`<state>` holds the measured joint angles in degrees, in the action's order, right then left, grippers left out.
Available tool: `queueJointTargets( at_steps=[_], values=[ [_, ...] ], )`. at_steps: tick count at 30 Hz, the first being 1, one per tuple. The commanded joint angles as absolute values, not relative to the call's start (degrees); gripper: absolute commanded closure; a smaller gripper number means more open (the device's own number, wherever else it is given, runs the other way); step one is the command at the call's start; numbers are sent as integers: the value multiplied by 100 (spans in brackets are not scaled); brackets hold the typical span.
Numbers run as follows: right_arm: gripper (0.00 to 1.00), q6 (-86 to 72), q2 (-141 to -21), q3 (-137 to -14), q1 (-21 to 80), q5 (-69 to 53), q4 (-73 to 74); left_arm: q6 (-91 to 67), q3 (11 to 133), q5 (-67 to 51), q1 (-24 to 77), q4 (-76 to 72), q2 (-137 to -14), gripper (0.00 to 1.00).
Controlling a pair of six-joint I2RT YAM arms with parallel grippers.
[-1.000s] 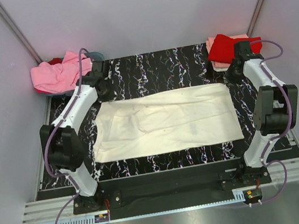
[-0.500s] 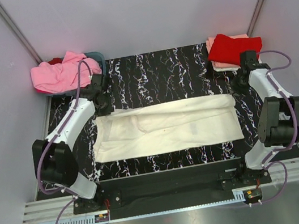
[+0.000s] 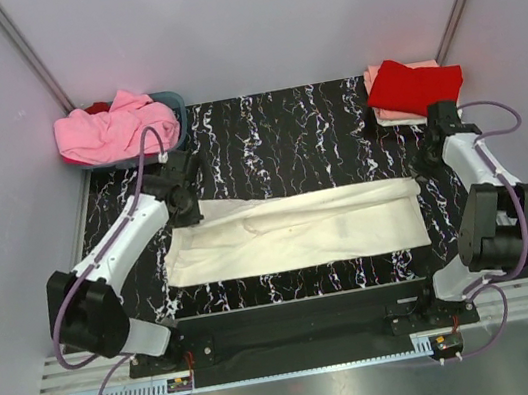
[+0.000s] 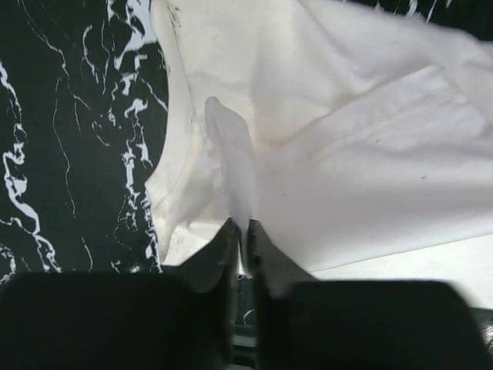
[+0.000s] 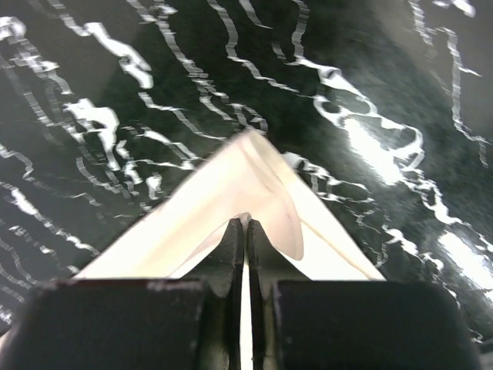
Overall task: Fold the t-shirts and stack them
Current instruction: Fold the tshirt
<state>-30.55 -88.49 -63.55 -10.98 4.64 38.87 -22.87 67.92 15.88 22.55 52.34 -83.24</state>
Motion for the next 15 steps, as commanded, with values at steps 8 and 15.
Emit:
queueJointTargets(
  at_steps=[8, 15],
  values=[
    [1, -3322, -8394, -5660, -1512, 783, 3735, -3322, 5546, 1731, 2725, 6003, -7103, 34],
    [12, -3261, -7999, -5845, -1320, -324, 3543, -3507, 5484, 1872, 2725, 5459, -7198, 35]
  ],
)
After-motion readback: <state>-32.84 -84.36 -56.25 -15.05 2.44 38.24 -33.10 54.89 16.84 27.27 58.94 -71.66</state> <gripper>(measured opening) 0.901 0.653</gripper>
